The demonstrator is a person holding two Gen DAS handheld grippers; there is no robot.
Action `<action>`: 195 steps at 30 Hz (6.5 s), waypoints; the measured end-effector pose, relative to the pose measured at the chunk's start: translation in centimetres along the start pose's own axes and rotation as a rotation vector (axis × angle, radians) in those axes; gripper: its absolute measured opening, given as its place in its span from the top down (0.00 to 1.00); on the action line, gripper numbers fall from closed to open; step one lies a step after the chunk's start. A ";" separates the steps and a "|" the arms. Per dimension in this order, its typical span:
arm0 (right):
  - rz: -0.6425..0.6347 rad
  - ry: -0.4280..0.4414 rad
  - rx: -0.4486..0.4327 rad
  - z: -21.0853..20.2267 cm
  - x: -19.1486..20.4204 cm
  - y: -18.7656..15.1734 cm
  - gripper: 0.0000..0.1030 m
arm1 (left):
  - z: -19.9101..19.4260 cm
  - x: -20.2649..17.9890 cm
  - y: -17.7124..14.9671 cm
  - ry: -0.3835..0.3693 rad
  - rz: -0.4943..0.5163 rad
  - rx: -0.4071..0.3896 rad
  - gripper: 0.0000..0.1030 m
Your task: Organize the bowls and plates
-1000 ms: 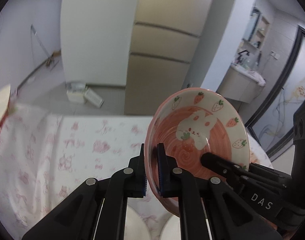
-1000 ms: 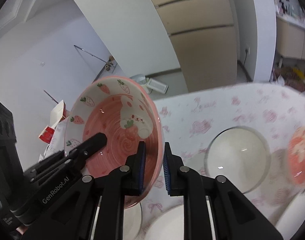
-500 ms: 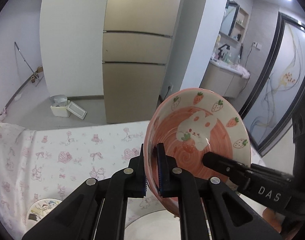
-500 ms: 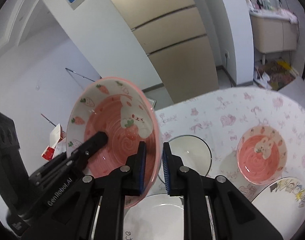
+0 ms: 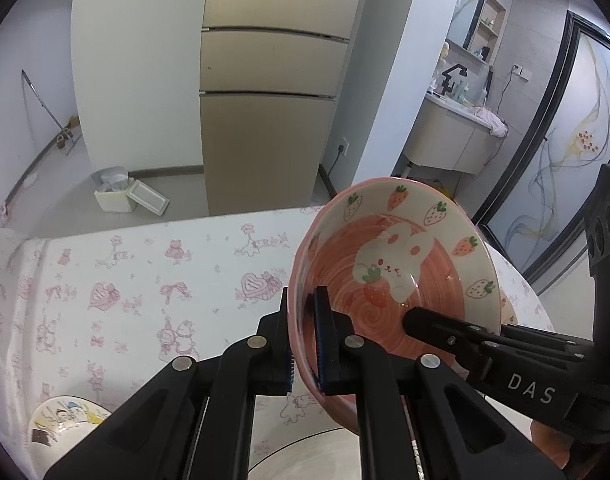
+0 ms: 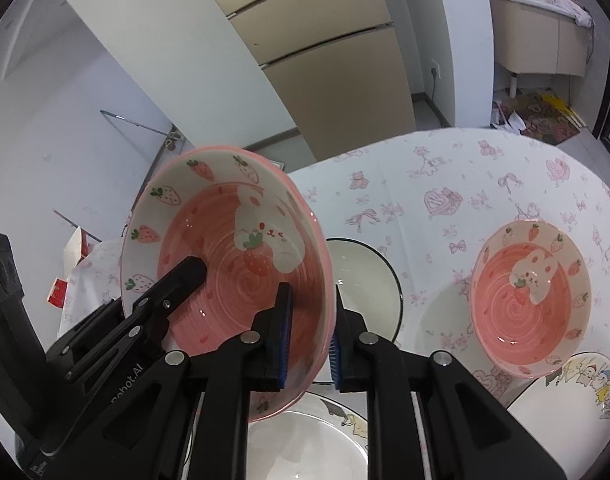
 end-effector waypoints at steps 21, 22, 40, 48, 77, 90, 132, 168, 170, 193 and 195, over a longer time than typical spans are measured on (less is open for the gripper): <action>0.034 -0.093 0.067 3.2 -1.7 0.0 0.84 | 4.8 -0.8 -2.0 0.028 0.004 0.073 0.91; 0.026 -0.101 0.064 3.2 -1.6 -0.1 0.84 | 4.9 -0.9 -2.0 0.030 0.007 0.077 0.90; -0.061 -0.161 0.134 4.2 -1.3 -0.6 0.85 | 6.8 -0.7 -2.9 0.051 0.049 0.183 0.88; -0.098 -0.192 0.108 3.9 -1.2 -0.5 0.85 | 7.2 -0.8 -3.1 0.057 0.066 0.193 0.88; -0.416 -0.330 -0.023 3.5 1.0 -1.7 0.84 | 7.7 -1.1 -3.4 0.047 0.054 0.197 0.87; -0.492 -0.207 -0.117 4.1 -1.0 -1.7 0.90 | 7.9 -0.9 -3.3 0.041 0.041 0.188 0.86; -0.195 -0.212 -0.977 -25.4 -0.3 -3.7 0.25 | -21.8 -9.5 3.4 0.119 0.041 -0.654 0.00; 0.164 -0.297 -0.161 -8.6 -18.5 4.9 0.32 | 9.1 -16.5 1.1 -0.099 0.141 0.145 0.35; 0.156 -0.326 -0.119 -7.5 -18.5 4.8 0.37 | 9.6 -16.4 0.9 -0.112 0.128 0.155 0.35; 0.231 -0.280 0.125 0.0 -19.3 3.6 0.79 | 12.8 -17.4 -0.7 -0.043 0.207 0.221 0.71; 0.243 -0.261 0.149 0.8 -19.6 3.5 0.85 | 12.7 -17.3 -0.7 -0.050 0.201 0.221 0.71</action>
Point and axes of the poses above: each gripper's, at about its wrist camera, not at the fingertips, and z roughly the way its jaws point, x to its left, y to its top, the point moved 1 cm from there along z, roughly the way its jaws point, and after that the axes turned 10 degrees about z, right-handed, at the moved point
